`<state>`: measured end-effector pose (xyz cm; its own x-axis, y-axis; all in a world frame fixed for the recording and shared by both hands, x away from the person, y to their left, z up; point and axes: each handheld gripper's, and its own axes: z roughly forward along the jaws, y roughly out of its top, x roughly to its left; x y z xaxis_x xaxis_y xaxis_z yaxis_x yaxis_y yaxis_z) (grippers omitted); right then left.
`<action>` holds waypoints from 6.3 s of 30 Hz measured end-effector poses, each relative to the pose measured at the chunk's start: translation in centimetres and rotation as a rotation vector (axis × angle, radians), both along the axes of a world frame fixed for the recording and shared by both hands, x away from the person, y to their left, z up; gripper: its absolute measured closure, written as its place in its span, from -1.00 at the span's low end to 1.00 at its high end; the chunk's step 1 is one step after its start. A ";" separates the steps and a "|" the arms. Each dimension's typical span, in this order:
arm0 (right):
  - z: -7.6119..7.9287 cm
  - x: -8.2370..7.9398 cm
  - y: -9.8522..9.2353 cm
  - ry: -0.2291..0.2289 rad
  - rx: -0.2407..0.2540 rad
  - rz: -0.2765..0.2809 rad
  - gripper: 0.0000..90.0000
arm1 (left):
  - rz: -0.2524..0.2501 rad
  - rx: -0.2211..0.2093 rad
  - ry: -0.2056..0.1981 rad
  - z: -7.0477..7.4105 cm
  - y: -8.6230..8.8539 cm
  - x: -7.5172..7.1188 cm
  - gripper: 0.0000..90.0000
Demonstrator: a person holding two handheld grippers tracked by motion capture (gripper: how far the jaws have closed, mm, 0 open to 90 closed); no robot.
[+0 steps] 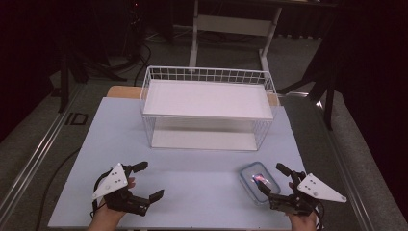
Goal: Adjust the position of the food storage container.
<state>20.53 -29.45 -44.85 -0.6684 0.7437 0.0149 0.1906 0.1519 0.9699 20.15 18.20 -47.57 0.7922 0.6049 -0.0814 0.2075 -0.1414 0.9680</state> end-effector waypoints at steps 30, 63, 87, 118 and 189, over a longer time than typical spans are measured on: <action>-4.8 -1.3 -5.1 0.243 -0.183 0.016 0.09 | -0.027 0.032 -0.014 -0.1 -1.1 0.2 -0.99; -6.7 -0.2 -5.2 0.429 -0.340 -0.091 1.00 | -0.070 0.051 -0.026 0.0 -2.5 1.0 -0.99; -6.9 6.9 -2.9 0.396 -0.386 -0.108 1.00 | -0.067 0.059 -0.018 -0.2 -2.6 0.9 -0.99; -7.7 13.4 5.8 0.308 -0.419 -0.011 1.00 | -0.075 0.051 -0.014 -0.3 -2.5 0.7 -0.99; -4.8 10.7 9.8 0.269 -0.277 0.105 0.55 | -0.046 0.044 0.000 -0.3 -2.1 0.6 -0.99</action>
<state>31.22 -19.65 -49.61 -0.7407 0.6718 0.0080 0.4014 0.4329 0.8071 20.80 16.09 -47.88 0.8191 0.5710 -0.0554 0.1998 -0.1934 0.9606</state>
